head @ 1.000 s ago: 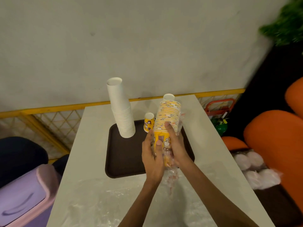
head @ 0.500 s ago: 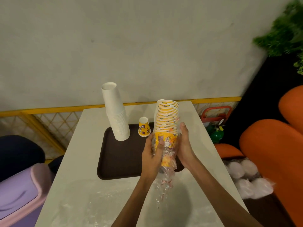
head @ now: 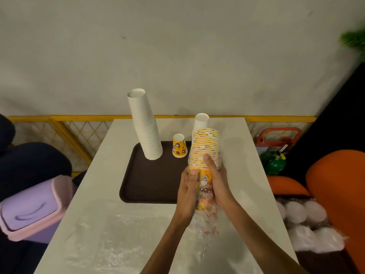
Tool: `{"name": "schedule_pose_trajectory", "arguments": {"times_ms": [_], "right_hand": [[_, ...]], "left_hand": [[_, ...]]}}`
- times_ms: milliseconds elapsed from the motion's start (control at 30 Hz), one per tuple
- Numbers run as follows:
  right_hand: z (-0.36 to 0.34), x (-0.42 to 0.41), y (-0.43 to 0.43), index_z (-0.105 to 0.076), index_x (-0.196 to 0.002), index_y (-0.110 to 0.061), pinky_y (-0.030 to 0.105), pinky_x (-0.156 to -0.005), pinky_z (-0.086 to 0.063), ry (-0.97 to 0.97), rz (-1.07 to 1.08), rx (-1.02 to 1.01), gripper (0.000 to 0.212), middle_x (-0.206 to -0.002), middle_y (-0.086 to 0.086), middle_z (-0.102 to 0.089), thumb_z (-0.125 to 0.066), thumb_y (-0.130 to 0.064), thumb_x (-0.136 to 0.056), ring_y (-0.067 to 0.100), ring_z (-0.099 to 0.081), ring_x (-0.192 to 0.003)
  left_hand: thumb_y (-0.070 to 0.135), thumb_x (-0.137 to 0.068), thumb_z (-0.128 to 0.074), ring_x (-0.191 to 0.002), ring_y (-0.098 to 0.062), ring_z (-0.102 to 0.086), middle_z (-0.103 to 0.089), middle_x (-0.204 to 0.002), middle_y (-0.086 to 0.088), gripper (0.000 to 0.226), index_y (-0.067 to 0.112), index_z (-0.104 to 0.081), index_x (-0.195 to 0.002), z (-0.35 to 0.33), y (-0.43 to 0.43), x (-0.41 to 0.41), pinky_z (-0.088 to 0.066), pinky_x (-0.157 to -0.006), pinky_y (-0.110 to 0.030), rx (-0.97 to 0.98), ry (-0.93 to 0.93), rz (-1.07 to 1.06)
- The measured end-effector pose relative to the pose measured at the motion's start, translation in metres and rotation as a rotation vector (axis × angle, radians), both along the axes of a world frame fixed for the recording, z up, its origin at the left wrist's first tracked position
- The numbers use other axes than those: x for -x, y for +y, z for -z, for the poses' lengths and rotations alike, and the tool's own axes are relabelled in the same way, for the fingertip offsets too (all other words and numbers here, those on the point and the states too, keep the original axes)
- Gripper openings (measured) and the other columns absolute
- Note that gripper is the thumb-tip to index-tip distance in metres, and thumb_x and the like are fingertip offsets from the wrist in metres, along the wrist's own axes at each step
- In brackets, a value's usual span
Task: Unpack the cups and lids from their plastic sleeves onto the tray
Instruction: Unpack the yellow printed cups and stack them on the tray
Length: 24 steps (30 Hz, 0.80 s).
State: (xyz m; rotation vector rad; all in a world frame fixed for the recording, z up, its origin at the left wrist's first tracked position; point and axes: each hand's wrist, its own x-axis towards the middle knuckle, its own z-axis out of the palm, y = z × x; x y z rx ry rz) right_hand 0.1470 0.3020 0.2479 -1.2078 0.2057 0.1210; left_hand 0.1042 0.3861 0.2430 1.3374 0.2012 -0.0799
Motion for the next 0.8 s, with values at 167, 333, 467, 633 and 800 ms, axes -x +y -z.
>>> {"name": "schedule_pose_trajectory", "arguments": {"times_ms": [167,333,467,633,800], "right_hand": [[0.007,0.007,-0.003,-0.058,-0.103,-0.027,0.033,-0.082,-0.056,-0.031,-0.049,0.017,0.027,-0.099,0.000,-0.070,-0.061,-0.036,-0.077,0.019,-0.069,-0.090],[0.008,0.011,-0.007,-0.056,-0.105,-0.027,0.034,-0.081,-0.056,-0.047,-0.050,-0.002,0.037,-0.101,0.002,-0.067,-0.068,-0.035,-0.071,0.020,-0.068,-0.090],[0.013,0.016,-0.004,-0.057,-0.106,-0.027,0.033,-0.082,-0.057,-0.105,0.008,0.024,0.039,-0.100,-0.003,-0.070,-0.067,-0.034,-0.069,0.020,-0.069,-0.093],[0.013,0.025,0.013,-0.056,-0.111,-0.027,0.029,-0.077,-0.057,-0.106,0.032,-0.018,0.046,-0.102,-0.003,-0.070,-0.073,-0.042,-0.072,0.018,-0.070,-0.092],[0.010,0.029,0.034,-0.056,-0.105,-0.030,0.027,-0.074,-0.055,-0.037,0.031,-0.032,0.028,-0.098,-0.003,-0.069,-0.063,-0.043,-0.082,0.016,-0.069,-0.088]], "left_hand": [[0.040,-0.090,-0.044,-0.099,-0.012,-0.067,-0.064,-0.114,-0.001,0.033,0.025,-0.047,-0.120,0.007,-0.003,0.000,-0.055,-0.076,-0.022,-0.037,-0.003,-0.034],[0.025,-0.096,-0.042,-0.095,-0.014,-0.068,-0.063,-0.114,-0.003,0.029,0.018,-0.046,-0.124,0.009,0.000,0.003,-0.056,-0.075,-0.024,0.022,0.045,0.027],[0.048,-0.089,-0.051,-0.094,-0.010,-0.068,-0.064,-0.112,-0.003,0.040,0.020,-0.049,-0.117,0.008,0.005,0.000,-0.054,-0.073,-0.022,0.014,0.036,0.059],[0.051,-0.092,-0.041,-0.087,-0.002,-0.068,-0.065,-0.107,0.002,0.046,0.017,-0.050,-0.120,-0.002,0.017,-0.006,-0.052,-0.068,-0.014,-0.099,0.013,0.086],[0.032,-0.096,-0.042,-0.084,-0.003,-0.069,-0.066,-0.103,0.002,0.025,0.018,-0.052,-0.113,-0.005,0.041,-0.004,-0.053,-0.068,-0.015,-0.110,0.001,0.092]]}}
